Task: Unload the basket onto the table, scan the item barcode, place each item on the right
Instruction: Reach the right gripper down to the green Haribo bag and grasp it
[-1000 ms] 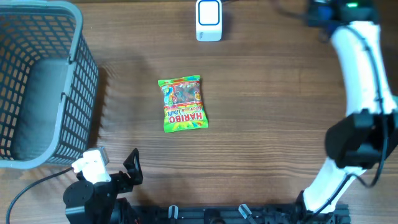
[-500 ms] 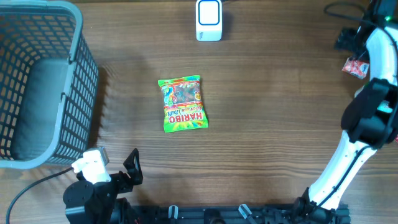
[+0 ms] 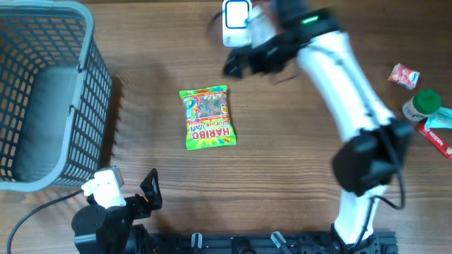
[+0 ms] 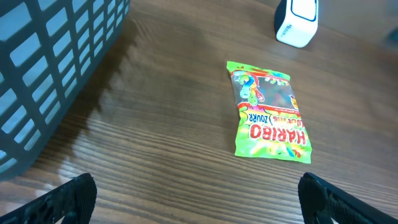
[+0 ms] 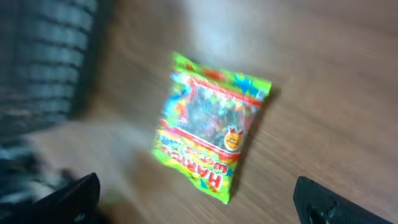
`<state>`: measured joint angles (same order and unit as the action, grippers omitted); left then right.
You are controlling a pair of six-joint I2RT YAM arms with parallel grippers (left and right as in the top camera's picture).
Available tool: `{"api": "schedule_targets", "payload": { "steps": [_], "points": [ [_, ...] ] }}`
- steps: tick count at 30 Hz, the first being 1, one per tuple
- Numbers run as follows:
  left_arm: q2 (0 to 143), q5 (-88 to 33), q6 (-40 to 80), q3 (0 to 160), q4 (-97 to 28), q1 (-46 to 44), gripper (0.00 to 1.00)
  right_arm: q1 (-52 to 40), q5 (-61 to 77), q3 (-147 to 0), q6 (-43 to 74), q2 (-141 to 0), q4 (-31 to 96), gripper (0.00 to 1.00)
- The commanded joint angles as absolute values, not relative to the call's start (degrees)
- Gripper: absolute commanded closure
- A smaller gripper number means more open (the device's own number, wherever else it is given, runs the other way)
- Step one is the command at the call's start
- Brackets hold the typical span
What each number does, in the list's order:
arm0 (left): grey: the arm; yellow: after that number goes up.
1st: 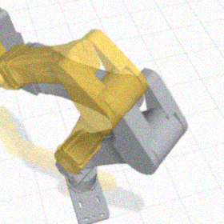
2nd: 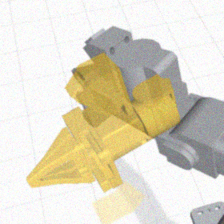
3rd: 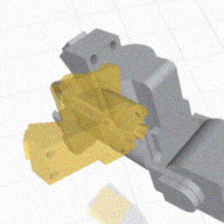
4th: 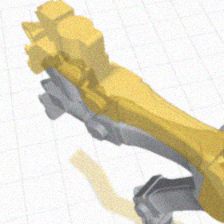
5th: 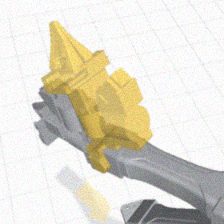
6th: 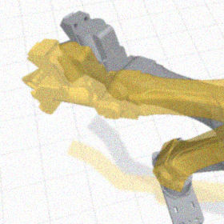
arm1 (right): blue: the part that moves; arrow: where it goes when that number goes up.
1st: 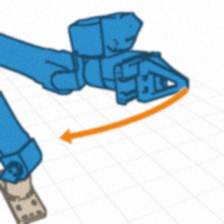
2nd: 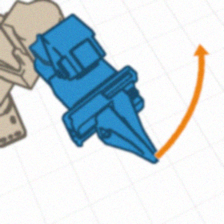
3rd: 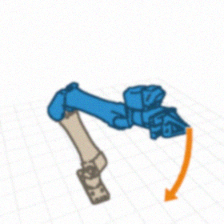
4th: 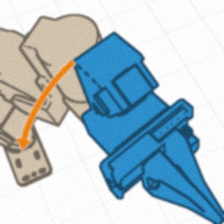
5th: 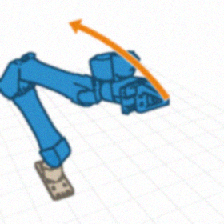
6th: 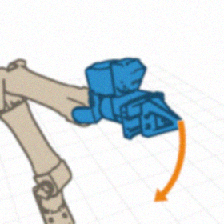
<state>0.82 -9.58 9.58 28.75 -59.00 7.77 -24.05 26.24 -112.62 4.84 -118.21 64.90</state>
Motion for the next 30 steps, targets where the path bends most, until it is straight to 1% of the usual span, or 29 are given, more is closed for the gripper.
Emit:
{"api": "schedule_targets", "payload": {
  "steps": [1,4,7,9,15,17,18,19,20,21,22,24,26,28,30],
  "points": [
    [0.3,-10.4,10.1,28.7,-58.8,7.4,0.0,-31.6,9.4,-112.1,10.7,-122.7,63.1,0.0],
    [0.3,-10.4,10.1,28.7,-58.8,7.4,0.0,-33.0,10.0,-112.1,14.9,-127.1,61.8,0.0],
    [0.3,-10.4,10.1,28.7,-58.8,7.4,0.0,-33.1,15.4,-112.0,15.4,-131.5,61.8,0.0],
    [0.3,-10.4,10.1,28.7,-58.8,7.4,0.0,-33.0,14.9,-112.0,18.1,-135.3,62.6,0.0],
    [0.3,-10.4,10.1,28.7,-58.8,7.4,0.0,-35.4,14.9,-112.0,18.2,-137.5,59.9,0.0],
    [0.3,-10.4,10.1,28.7,-58.8,7.4,0.0,-36.8,14.9,-111.4,22.6,-139.4,57.6,0.01],
    [0.3,-10.4,10.1,28.7,-58.8,7.4,0.0,-37.3,14.9,-110.8,23.5,-140.5,57.3,0.08],
    [0.3,-10.4,10.1,28.7,-58.8,7.4,0.0,-37.9,15.0,-110.2,24.9,-141.9,57.1,0.27],
    [0.3,-10.4,10.1,28.7,-58.8,7.4,0.0,-38.3,15.2,-110.0,25.9,-143.1,57.5,0.57],
    [0.3,-10.4,10.1,28.7,-58.8,7.4,0.0,-38.5,15.6,-110.0,26.6,-144.1,58.2,0.89],
    [0.3,-10.4,10.1,28.7,-58.8,7.4,0.0,-38.6,16.1,-110.0,27.8,-144.6,59.5,0.96],
    [0.3,-10.4,10.1,28.7,-58.8,7.4,0.0,-38.0,18.9,-110.4,29.0,-144.3,62.7,0.96],
    [0.3,-10.4,10.1,28.7,-58.8,7.4,0.0,-36.2,26.5,-112.7,29.6,-143.1,68.8,0.96],
    [0.3,-10.4,10.1,28.7,-58.8,7.4,0.0,-32.5,41.9,-115.9,33.6,-140.7,80.0,0.96],
    [0.3,-10.4,10.1,28.7,-58.8,7.4,0.0,-28.7,53.3,-117.1,39.7,-138.6,90.2,0.96]
  ]
}}
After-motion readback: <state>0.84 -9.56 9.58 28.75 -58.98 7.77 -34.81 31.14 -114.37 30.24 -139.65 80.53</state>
